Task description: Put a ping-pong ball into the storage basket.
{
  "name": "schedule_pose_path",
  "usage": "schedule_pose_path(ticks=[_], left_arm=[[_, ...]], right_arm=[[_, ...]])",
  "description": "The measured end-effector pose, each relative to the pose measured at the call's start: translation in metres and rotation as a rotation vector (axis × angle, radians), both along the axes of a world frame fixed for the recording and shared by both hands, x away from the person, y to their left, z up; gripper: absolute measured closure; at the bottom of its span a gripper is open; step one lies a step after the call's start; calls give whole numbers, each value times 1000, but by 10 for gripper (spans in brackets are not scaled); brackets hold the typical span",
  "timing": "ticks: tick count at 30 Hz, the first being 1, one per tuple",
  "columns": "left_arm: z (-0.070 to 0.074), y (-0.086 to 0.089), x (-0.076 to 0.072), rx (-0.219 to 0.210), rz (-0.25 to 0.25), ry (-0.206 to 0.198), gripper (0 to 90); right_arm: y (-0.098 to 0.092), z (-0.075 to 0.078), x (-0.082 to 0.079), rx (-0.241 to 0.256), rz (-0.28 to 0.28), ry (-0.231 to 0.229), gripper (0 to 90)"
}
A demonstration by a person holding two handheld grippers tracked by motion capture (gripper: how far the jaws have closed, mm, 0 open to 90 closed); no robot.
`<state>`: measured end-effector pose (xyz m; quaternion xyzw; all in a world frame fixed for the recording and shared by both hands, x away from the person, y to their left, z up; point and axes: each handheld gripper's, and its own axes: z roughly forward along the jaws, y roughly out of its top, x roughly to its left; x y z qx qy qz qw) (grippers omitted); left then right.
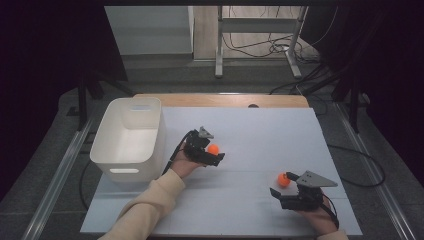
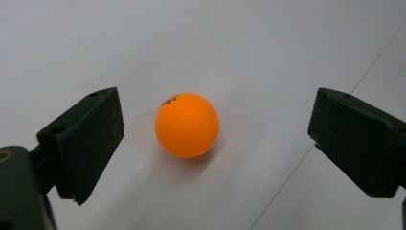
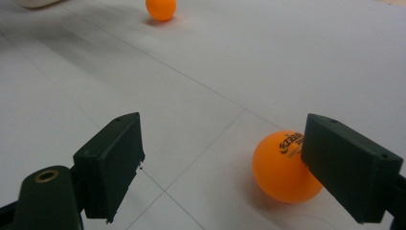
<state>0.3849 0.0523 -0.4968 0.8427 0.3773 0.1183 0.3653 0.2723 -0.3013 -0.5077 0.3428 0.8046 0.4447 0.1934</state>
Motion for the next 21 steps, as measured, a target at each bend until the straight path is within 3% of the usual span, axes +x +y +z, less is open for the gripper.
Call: schedule_pose_path(ticks=[21], left_arm=[[-15, -2, 19, 49, 35, 49, 60]], right_arm=[[0, 0, 0, 3, 1, 2, 152]])
